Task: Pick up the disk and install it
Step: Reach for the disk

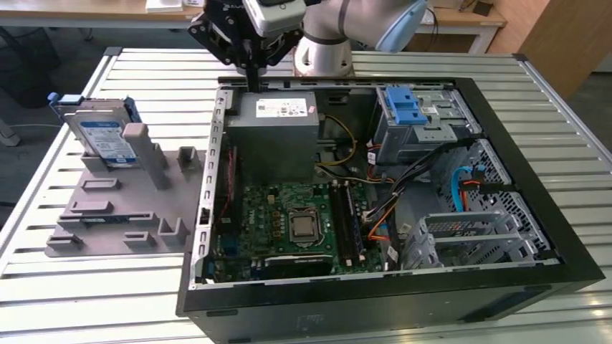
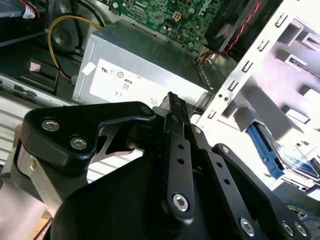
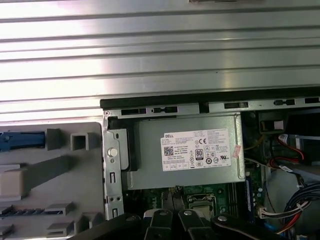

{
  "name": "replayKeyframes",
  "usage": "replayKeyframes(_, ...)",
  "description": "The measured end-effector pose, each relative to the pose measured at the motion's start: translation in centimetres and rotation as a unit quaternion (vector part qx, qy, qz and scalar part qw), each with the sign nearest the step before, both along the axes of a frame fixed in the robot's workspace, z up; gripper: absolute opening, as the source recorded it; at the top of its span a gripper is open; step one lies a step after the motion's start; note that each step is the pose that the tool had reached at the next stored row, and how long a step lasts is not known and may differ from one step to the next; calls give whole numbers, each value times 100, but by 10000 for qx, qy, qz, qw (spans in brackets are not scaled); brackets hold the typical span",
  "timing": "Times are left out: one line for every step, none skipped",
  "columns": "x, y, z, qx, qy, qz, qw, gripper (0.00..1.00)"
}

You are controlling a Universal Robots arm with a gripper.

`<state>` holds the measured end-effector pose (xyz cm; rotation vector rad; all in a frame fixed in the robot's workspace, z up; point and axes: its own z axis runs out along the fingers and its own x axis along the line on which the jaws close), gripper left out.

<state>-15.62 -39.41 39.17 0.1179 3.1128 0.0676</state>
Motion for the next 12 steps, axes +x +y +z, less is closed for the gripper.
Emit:
replayKeyframes(-17,6,0,0,0,0,10000,11)
replayKeyframes(-33,12,0,0,0,0,10000,11)
replayKeyframes(-47,19,0,0,0,-1,10000,11)
replayKeyframes(-59,24,-1,0,0,-1,10000,11)
replayKeyframes(-70,29,-1,0,0,-1,10000,11)
replayKeyframes(-81,33,-1,0,0,-1,10000,11)
replayKeyframes(-93,38,-1,0,0,0,10000,11)
replayKeyframes(-107,44,-1,-1,0,0,10000,11)
replayKeyframes(-120,50,-3,0,0,0,10000,11)
replayKeyframes(-131,59,-3,0,-1,0,10000,11)
replayKeyframes(-140,68,-3,0,0,0,10000,11)
replayKeyframes(-148,78,-3,0,0,0,10000,11)
